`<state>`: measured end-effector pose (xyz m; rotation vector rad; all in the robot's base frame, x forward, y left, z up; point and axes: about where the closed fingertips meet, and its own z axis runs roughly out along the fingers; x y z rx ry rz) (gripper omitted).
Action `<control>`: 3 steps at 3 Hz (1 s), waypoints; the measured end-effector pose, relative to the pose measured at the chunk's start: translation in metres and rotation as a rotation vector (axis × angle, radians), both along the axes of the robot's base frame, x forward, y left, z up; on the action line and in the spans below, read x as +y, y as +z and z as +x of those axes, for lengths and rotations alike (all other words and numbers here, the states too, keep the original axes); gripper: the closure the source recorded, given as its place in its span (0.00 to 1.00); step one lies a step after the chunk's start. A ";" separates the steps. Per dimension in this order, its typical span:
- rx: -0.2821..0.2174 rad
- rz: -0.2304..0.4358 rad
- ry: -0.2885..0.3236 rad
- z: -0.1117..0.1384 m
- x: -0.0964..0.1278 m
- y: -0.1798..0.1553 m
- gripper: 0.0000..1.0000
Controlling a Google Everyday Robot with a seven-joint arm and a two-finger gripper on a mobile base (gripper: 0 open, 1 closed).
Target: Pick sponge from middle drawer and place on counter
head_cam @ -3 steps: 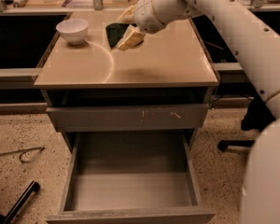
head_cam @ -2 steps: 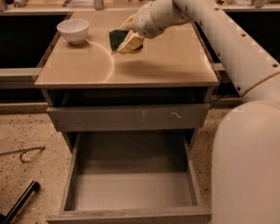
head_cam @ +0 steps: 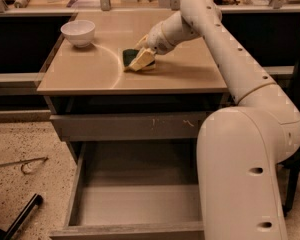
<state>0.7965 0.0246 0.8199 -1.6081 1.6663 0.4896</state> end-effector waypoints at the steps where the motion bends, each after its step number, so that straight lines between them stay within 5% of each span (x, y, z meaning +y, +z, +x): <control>1: 0.009 -0.003 -0.002 0.000 -0.001 0.001 0.81; 3: 0.009 -0.003 -0.002 0.000 -0.001 0.001 0.35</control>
Offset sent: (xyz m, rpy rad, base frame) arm 0.0002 -0.0014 0.0011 -0.0028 0.0091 -0.0019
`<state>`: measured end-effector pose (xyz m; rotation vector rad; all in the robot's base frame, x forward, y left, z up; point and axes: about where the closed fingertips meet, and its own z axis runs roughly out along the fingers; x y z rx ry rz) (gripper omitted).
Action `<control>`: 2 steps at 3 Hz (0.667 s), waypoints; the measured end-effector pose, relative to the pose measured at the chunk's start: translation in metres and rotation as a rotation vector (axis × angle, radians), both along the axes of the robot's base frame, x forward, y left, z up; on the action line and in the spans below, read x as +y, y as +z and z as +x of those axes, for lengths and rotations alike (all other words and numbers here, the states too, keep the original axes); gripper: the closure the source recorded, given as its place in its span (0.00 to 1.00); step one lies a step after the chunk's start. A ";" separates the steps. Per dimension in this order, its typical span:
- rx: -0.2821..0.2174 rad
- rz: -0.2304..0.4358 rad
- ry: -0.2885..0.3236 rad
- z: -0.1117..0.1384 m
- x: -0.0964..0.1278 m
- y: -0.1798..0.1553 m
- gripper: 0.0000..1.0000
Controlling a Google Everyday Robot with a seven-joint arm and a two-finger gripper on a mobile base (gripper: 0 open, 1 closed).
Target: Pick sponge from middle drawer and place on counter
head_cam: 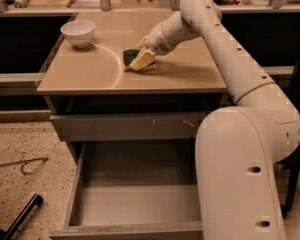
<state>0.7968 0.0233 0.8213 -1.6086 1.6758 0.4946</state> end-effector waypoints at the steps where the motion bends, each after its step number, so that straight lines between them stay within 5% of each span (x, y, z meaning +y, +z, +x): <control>1: 0.000 0.000 0.000 0.000 0.000 0.000 0.12; 2: 0.000 0.000 0.000 0.000 0.000 0.000 0.00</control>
Offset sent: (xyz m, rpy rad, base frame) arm 0.0000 0.0000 0.0000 0.0000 0.0000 0.0000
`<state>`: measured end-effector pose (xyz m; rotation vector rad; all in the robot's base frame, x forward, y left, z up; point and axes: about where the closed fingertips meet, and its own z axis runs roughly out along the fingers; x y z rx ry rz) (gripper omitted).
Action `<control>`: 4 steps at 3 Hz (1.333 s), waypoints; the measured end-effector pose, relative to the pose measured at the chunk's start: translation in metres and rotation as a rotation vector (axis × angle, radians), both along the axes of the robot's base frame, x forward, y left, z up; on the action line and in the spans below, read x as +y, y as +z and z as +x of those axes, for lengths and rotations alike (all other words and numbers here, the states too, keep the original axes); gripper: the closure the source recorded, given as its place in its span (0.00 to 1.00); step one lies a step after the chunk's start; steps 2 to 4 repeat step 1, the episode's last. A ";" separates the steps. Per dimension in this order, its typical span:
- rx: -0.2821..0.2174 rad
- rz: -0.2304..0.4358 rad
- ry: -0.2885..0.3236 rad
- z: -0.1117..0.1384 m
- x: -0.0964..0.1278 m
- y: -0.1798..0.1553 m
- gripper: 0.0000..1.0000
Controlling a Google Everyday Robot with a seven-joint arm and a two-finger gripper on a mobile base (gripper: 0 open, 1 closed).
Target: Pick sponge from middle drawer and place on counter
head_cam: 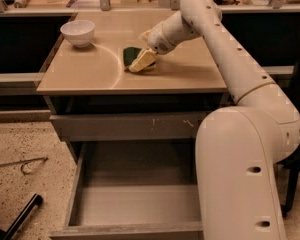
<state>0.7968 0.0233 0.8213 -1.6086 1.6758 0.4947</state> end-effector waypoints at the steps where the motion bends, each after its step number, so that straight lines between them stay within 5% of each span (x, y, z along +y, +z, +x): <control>1: 0.000 0.000 0.000 0.000 0.000 0.000 0.00; 4: 0.000 0.000 0.000 0.000 0.000 0.000 0.00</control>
Offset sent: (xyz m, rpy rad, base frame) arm 0.0000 0.0000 0.0000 0.0000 0.0000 0.0000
